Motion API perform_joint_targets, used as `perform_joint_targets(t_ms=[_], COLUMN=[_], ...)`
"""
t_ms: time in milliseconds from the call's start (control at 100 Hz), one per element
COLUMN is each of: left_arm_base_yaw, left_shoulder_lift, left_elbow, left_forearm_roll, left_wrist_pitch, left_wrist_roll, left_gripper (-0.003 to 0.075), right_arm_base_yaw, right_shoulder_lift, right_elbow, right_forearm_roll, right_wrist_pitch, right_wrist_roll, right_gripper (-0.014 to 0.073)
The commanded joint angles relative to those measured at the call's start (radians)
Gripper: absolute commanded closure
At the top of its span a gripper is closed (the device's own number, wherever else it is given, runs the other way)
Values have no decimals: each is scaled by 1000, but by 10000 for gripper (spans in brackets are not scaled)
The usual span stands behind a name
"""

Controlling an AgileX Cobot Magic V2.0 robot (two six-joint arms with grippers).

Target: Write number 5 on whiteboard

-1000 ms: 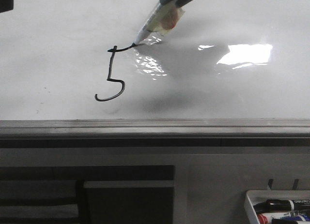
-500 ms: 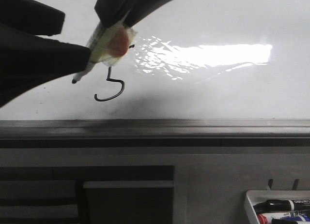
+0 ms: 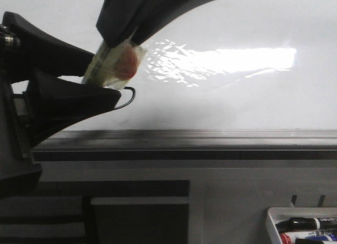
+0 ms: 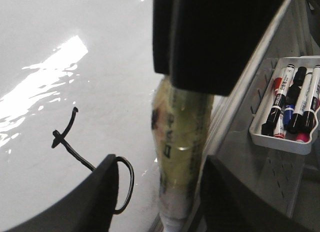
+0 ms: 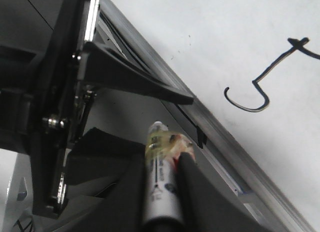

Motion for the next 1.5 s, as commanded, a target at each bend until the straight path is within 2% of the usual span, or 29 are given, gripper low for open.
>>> perform_joint_targets(t_ms=[0,160,420,480,570,630,700,770,820,910,960,1010,1250,1490], left_arm_base_yaw=[-10,-10,-10,-10,-10,-10,-5,4,22,85,134,205,384,397], left_shoulder_lift=[-11,-11,-11,-11,-11,-21,-48,-89,-117,-130,-126,-120,-110,-34], left_elbow=[-26,-26,-26,-26,-26,-26,-43,-82,-117,-180,-207,-229,-265,-306], left_forearm_roll=[-11,-11,-11,-11,-29,-95,-278,-529,-688,-815,-934,-989,-992,-982], left_wrist_pitch=[-82,-82,-82,-80,-77,-78,-83,-14,99,284,378,457,703,756], left_wrist_roll=[-5,-5,-5,-5,-5,-5,-5,-5,-5,-5,-5,-5,-5,-5], left_gripper=[500,743,741,741,741,741,741,741,741,741,741,741,741,741], right_arm_base_yaw=[0,0,0,0,0,-13,-34,-66,-86,-113,-122,-125,-125,-125], right_shoulder_lift=[-25,-25,-25,-25,-25,-31,-43,-64,-83,-102,-110,-110,-110,-110], right_elbow=[-27,-27,-27,-27,-27,-27,-27,-27,-27,-27,-27,-27,-27,-27], right_forearm_roll=[0,0,0,0,-14,-35,-52,-54,-54,-54,-54,-54,-54,-54], right_wrist_pitch=[-48,-48,-48,-57,-105,-139,-163,-170,-170,-168,-170,-168,-147,-155], right_wrist_roll=[-10,-10,-10,-10,-10,-10,-10,-10,-10,-10,-10,-10,-10,-10], right_gripper=[655,655,642,573,355,203,124,123,123,123,123,123,123,123])
